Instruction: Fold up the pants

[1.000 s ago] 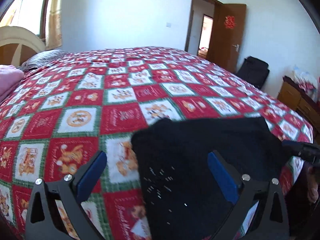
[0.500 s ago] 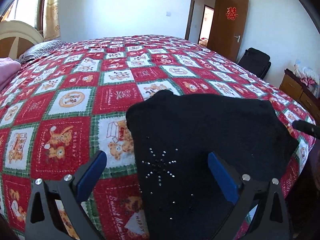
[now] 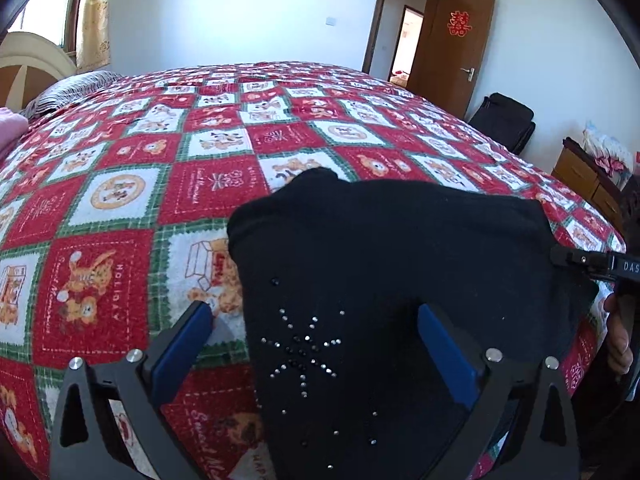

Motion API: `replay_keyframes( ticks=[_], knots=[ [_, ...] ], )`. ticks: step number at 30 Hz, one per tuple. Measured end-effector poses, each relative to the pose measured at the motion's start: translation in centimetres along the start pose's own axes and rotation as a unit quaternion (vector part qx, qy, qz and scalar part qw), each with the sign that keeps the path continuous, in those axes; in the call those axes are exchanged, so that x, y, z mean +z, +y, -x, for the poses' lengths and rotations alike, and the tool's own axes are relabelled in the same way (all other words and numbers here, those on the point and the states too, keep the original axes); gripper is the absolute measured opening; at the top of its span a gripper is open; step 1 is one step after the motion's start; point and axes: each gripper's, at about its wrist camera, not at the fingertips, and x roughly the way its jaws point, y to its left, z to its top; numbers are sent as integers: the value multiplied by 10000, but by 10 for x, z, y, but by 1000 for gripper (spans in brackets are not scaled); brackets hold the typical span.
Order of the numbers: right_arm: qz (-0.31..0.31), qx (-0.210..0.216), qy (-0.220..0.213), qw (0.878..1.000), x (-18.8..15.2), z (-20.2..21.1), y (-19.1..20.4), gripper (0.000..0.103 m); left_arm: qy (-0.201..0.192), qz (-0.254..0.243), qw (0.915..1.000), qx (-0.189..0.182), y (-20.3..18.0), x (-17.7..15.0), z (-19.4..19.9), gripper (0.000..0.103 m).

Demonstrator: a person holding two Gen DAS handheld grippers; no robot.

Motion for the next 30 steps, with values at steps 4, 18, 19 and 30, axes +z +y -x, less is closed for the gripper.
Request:
replay_keyframes(
  ticks=[4,18,19,30],
  knots=[
    [7,31,27,10000,-1,-3,-3,60,47,30,10000,-42,2,0,-1,103],
    [201,326,51,9993,-6,-4,10,34,-188,80,9979,-616,2,-1,9,70],
    [214,352,6,9992,-6,-2,11,32,-194,75,9977,-648,2,-2,9,67],
    [763,352,-531,9951,-5,33,53,27,-324,513,9914,-1159,19,4,24,15]
  ],
)
